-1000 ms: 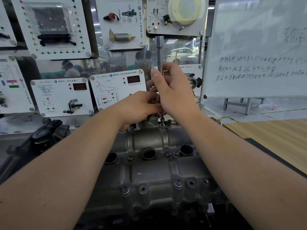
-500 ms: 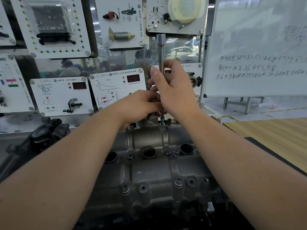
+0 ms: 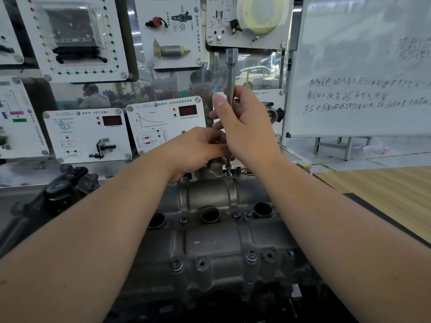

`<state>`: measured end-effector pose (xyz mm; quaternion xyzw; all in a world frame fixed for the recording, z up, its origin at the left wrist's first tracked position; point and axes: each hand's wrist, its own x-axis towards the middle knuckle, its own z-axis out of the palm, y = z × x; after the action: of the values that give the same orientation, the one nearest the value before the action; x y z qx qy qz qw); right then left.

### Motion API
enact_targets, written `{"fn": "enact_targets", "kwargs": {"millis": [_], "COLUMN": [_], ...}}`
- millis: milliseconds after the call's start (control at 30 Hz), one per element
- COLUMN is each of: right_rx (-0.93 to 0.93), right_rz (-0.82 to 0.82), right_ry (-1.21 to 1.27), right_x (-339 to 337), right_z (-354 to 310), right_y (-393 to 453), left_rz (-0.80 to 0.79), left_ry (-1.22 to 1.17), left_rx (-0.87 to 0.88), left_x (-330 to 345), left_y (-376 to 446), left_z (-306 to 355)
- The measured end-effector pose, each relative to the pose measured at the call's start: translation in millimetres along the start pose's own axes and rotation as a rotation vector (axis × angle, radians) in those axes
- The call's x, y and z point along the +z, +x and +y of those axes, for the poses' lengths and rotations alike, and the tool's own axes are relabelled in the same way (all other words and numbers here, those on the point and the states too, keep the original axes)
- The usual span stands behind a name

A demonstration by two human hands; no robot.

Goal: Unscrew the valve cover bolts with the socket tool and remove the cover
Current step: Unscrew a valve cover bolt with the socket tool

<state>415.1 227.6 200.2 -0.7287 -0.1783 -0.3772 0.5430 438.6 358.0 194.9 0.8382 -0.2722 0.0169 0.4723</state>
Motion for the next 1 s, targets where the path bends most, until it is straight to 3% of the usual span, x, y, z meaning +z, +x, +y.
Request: {"fn": "enact_targets", "kwargs": {"millis": [1000], "right_rx": [0.007], "right_rz": [-0.032], "right_ry": [-0.068], "right_x": [0.0], "right_z": [-4.7], "right_y": [-1.9], "left_rz": [0.025], "left_ry": [-0.038], "left_rx": [0.004], "left_x": [1.1], "left_y": [-1.2], "left_z": [0.3]}}
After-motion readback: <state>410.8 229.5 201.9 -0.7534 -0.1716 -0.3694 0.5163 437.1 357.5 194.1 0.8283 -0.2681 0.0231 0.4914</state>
